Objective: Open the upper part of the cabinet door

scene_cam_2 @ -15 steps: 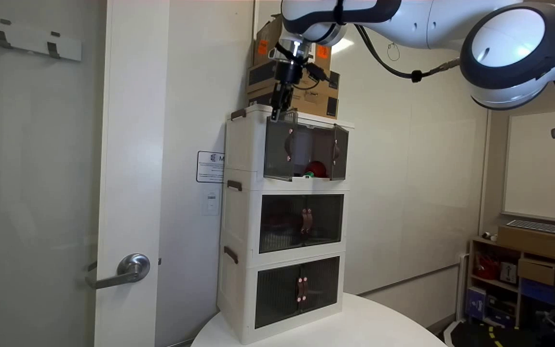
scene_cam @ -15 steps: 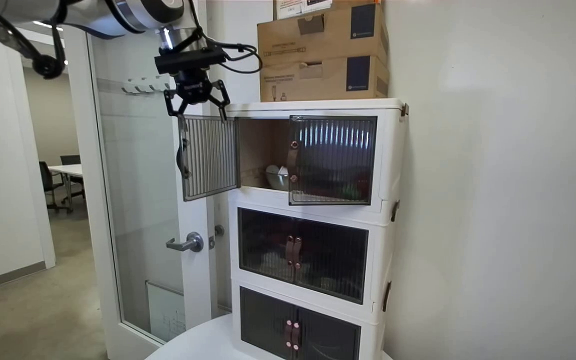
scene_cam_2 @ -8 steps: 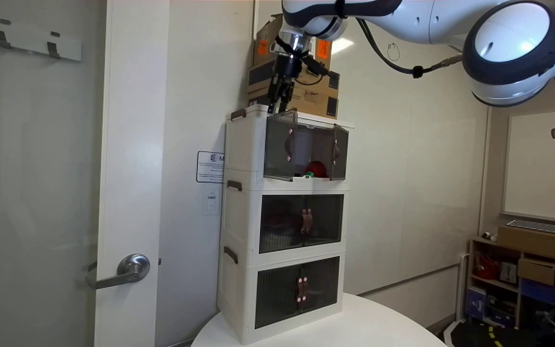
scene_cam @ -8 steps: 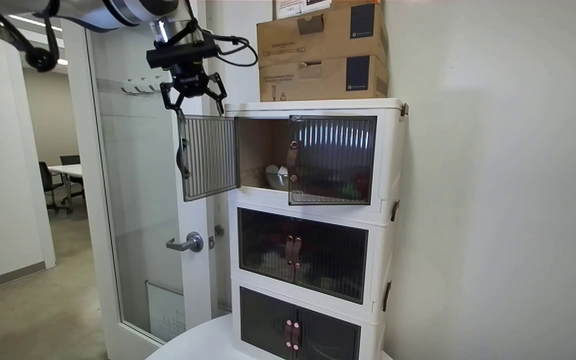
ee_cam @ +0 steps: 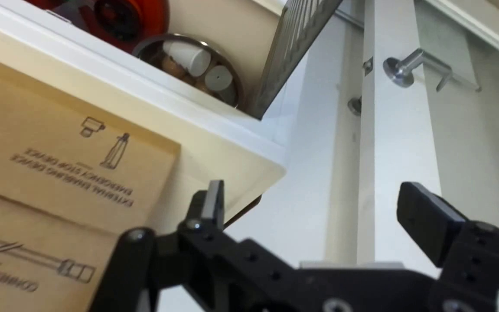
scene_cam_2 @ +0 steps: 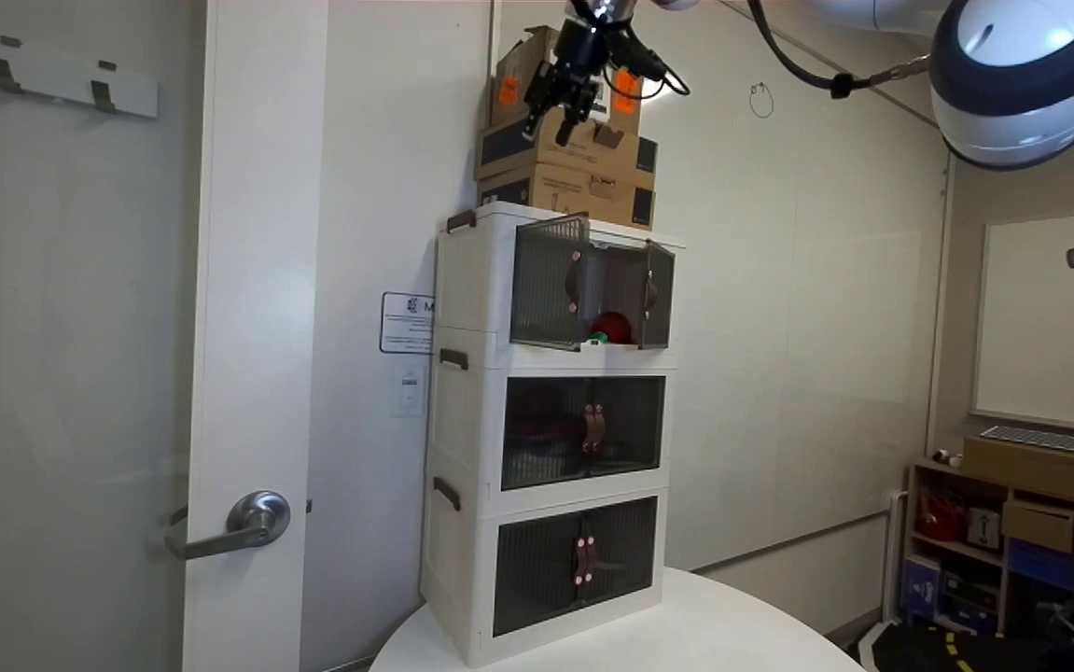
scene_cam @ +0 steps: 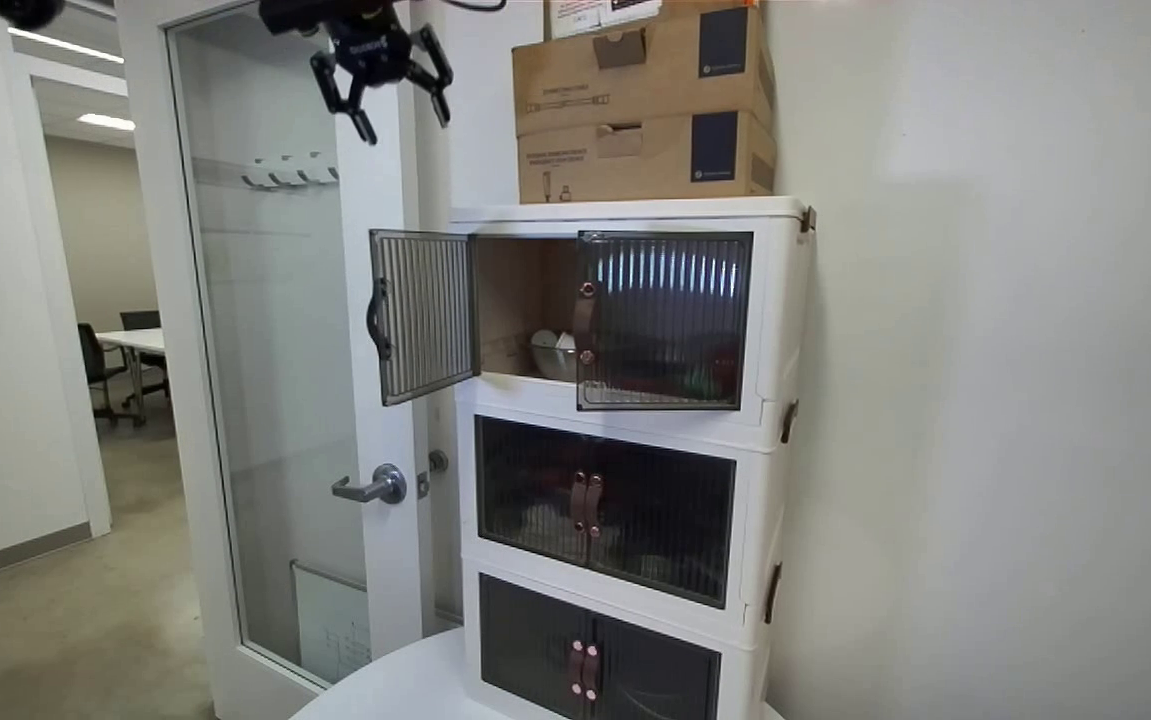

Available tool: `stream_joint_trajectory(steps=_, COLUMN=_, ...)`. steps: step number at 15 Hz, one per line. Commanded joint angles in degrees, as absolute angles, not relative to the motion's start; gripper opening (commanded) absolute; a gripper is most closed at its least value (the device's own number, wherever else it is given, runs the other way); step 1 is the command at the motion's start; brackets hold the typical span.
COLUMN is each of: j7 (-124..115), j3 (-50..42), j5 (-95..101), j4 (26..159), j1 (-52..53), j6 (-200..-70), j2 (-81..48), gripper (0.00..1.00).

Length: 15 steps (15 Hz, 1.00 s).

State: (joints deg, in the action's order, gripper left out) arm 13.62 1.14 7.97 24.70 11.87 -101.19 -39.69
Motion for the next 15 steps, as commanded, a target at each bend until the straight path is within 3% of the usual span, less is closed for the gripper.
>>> stream_joint_trajectory(steps=1, j7=5.2, j3=-0.8, j5=7.9, j4=24.6, j1=10.5, j6=-103.0, j2=-36.7, gripper=1.00)
stream_joint_trajectory(steps=15, j7=-24.6, j3=-10.3, j5=9.5, j4=23.3, j1=-1.5, j6=-99.1, j2=-42.3, gripper=1.00)
